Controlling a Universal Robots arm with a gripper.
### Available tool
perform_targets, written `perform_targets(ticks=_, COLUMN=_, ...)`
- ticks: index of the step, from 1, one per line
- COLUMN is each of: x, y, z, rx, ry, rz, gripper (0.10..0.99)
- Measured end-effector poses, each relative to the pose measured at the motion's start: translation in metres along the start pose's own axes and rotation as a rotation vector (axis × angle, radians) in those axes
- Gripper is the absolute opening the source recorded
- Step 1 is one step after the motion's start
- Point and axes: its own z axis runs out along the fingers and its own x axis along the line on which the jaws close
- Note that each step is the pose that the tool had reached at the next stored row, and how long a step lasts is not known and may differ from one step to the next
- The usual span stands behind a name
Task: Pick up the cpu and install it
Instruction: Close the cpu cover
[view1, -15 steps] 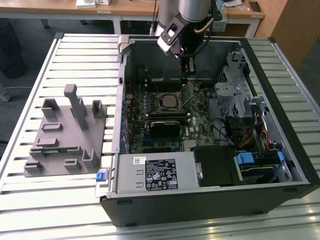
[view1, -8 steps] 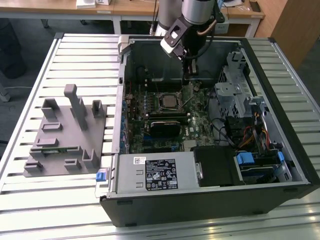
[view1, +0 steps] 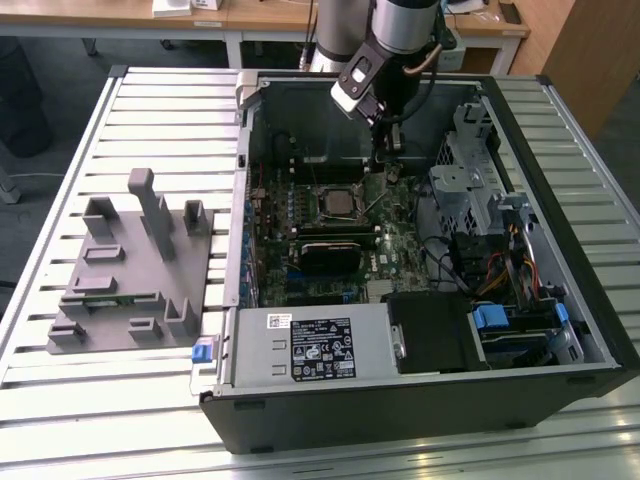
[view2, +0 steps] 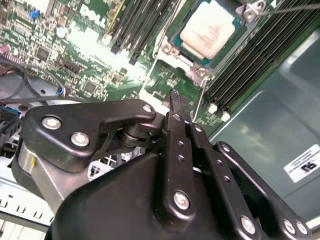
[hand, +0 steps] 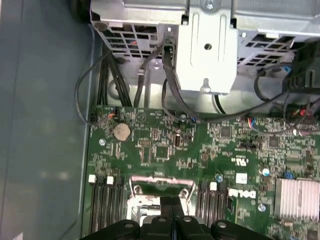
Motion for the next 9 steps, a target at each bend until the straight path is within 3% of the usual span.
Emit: perform_targets(ticks=9, x=0.0030, y=0.0146, z=0.0036, rx=0.000, ry=-0.0007, rz=0.000, gripper=0.106)
